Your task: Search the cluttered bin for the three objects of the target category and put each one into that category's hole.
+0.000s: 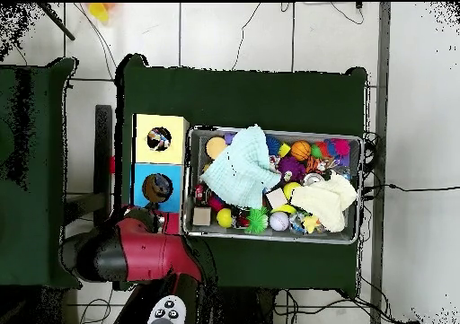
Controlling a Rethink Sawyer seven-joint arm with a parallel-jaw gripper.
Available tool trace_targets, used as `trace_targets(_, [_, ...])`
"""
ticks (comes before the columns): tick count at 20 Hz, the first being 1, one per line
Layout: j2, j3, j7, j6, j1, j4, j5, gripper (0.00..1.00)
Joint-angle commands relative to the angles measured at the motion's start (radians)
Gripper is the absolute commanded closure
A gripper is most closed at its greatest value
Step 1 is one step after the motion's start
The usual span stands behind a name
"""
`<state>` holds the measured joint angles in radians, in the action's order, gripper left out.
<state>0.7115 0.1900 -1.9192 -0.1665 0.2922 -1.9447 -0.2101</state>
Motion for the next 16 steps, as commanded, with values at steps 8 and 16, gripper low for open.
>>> trace_targets(8, [-0.026, -0.091, -0.114, -0.002, -0.079, -0.029, 0.03, 1.0])
trace_targets(16, [-0.005, -0.108, -0.122, -0.005, -0.107, -0.057, 0.03, 0.0])
